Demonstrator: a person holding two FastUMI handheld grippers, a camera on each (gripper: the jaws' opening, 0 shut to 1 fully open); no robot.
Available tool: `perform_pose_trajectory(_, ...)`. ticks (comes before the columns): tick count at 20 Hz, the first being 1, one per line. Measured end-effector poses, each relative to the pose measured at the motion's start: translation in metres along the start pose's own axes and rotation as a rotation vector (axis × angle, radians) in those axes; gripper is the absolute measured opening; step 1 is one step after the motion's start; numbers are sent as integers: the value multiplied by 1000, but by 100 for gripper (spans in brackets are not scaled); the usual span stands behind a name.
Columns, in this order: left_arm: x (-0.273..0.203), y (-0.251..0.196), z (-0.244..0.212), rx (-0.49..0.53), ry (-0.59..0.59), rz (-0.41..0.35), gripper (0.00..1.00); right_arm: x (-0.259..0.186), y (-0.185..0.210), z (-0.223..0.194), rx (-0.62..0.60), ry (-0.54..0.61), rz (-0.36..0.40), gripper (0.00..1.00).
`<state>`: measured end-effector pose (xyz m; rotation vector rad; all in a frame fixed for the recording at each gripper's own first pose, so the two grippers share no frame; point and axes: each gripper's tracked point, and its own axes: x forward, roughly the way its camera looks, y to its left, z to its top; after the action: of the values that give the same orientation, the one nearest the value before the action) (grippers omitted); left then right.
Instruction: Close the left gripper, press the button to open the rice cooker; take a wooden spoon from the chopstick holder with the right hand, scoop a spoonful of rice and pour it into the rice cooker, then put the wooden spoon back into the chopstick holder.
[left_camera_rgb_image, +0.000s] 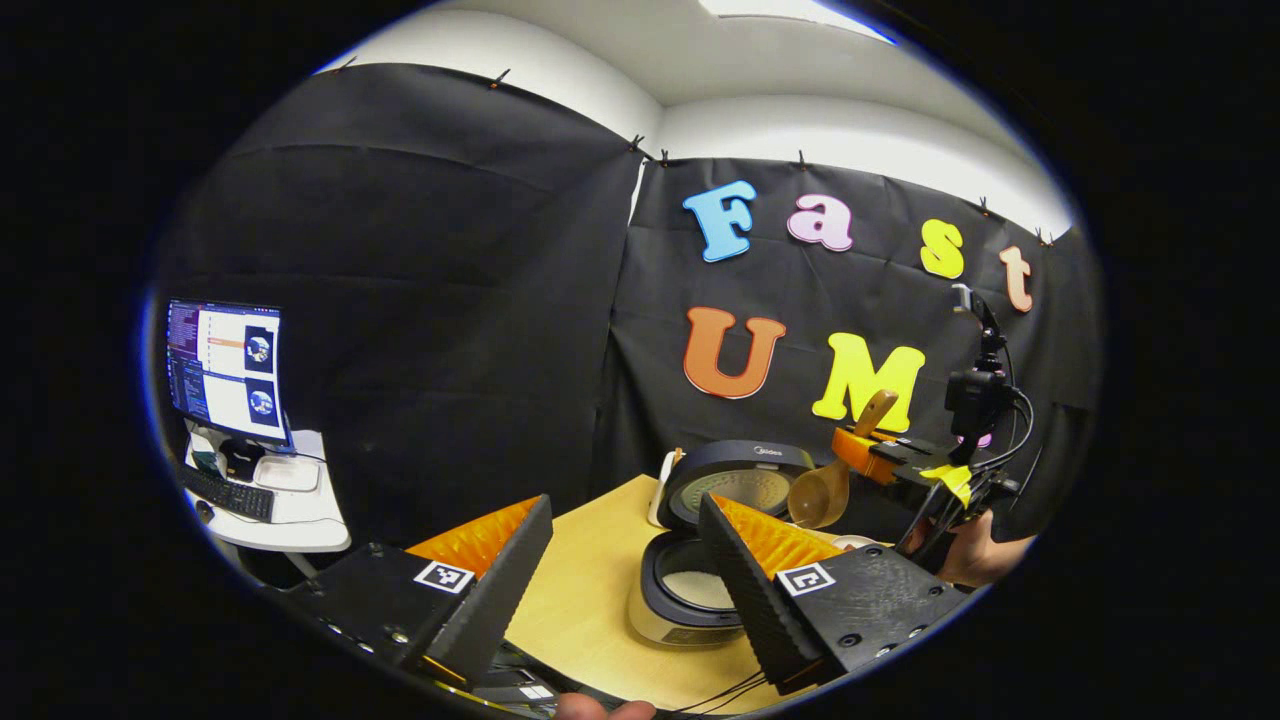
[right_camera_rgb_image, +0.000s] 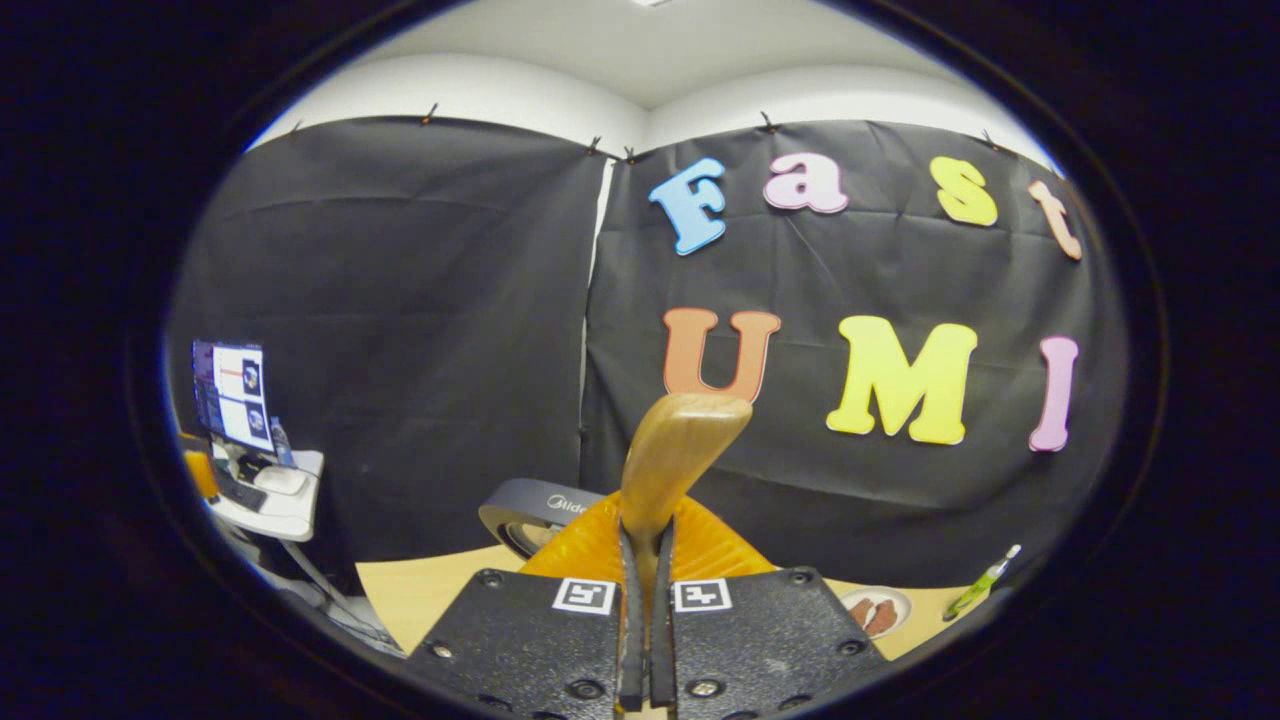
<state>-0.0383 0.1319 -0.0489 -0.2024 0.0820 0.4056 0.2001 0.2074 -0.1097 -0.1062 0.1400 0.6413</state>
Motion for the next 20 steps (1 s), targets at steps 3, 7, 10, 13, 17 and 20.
perform_pose_trajectory(3, 3, -17, 1, 9, 2, -35, 95, -23, -15, 21, 120, -23, 31, 7)
perform_pose_trajectory(7, 10, -55, 5, 34, -7, -105, 95, -55, -61, 46, 253, -68, -2, 8)
perform_pose_trajectory(10, 16, -87, 4, 57, -7, -168, 95, -86, -117, 56, 340, -100, -82, 8)
perform_pose_trajectory(13, 22, -125, 3, 67, -14, -243, 95, -124, -182, 53, 361, -120, -210, 8)
perform_pose_trajectory(17, 30, -169, -5, 80, -13, -327, 95, -183, -265, 32, 366, -113, -399, 8)
perform_pose_trajectory(20, 37, -194, -9, 83, -13, -360, 95, -214, -315, -3, 367, -64, -511, 8)
